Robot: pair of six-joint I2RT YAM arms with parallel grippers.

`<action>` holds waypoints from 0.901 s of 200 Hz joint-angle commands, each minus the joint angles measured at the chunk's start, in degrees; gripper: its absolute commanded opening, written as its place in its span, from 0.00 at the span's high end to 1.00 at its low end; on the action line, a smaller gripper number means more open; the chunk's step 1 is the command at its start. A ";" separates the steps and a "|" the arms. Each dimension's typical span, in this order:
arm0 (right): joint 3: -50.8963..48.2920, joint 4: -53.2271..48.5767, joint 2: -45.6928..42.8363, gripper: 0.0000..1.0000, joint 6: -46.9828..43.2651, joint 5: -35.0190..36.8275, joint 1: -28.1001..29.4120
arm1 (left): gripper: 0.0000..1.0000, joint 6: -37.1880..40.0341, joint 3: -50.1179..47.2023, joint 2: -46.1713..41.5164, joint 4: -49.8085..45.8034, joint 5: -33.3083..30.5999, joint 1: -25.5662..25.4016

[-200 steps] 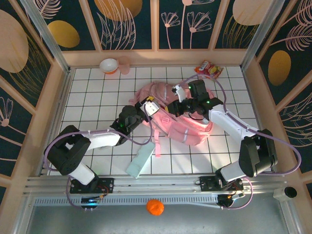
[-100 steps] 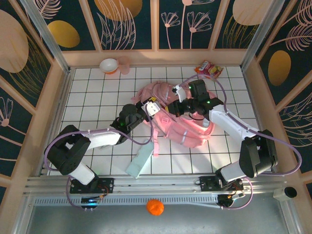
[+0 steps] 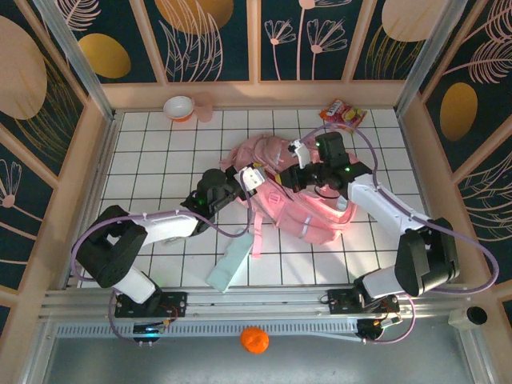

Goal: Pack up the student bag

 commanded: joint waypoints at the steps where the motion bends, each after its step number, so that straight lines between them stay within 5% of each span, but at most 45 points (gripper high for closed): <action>1: 0.40 1.95 -3.46 1.00 -2.48 -4.57 -1.36 | 1.00 -6.10 -1.52 -1.99 1.32 3.19 0.34; 59: -0.01 -0.17 -4.86 1.00 -5.93 -9.00 -3.57 | 1.00 -19.60 -3.56 -2.97 8.33 12.39 4.93; 98: -0.01 1.19 -4.19 1.00 -5.50 -12.38 -3.21 | 0.94 -14.09 -0.24 -2.09 1.21 21.77 4.70; 180: 0.67 0.54 -3.15 1.00 -5.69 -12.04 -2.07 | 0.80 -6.33 4.91 -0.37 -7.33 28.12 4.10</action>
